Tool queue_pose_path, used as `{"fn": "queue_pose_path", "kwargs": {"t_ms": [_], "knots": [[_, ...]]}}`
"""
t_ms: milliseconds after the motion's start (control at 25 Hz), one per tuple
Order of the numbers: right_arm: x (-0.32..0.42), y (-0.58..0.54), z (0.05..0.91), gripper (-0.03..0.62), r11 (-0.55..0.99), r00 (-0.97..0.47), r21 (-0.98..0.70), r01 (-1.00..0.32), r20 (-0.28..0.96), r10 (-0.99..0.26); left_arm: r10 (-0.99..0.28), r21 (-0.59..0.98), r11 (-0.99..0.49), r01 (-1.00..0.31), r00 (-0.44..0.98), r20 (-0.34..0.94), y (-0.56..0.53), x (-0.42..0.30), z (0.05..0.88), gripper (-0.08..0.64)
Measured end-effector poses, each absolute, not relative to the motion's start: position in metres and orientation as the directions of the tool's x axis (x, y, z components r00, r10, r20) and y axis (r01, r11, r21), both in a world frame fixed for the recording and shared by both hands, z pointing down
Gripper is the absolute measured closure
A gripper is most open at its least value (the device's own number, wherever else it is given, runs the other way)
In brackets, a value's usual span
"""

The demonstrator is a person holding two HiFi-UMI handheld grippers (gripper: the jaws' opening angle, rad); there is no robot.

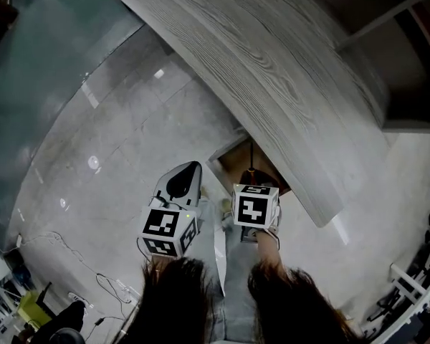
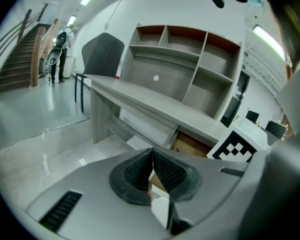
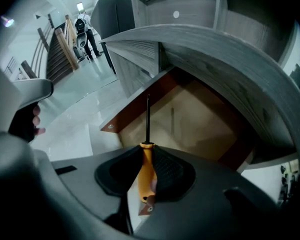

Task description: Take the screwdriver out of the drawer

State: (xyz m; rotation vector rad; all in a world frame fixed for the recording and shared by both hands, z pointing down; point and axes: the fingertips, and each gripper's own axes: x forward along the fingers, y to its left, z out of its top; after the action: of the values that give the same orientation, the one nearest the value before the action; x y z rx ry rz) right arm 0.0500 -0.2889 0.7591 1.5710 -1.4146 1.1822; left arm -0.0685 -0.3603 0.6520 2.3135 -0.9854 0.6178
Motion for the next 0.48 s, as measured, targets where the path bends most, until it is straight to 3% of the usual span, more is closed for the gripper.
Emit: {"fn": "queue_pose_path", "kwargs": {"t_ms": [480], "knots": [[0.049, -0.278, 0.741, 0.508, -0.051, -0.090, -0.119, -0.992, 0.919, -0.384, -0.559, 0.280, -0.532, -0.799, 0.580, 0.592, -0.329, -0.058, 0.638, 0.541]]}}
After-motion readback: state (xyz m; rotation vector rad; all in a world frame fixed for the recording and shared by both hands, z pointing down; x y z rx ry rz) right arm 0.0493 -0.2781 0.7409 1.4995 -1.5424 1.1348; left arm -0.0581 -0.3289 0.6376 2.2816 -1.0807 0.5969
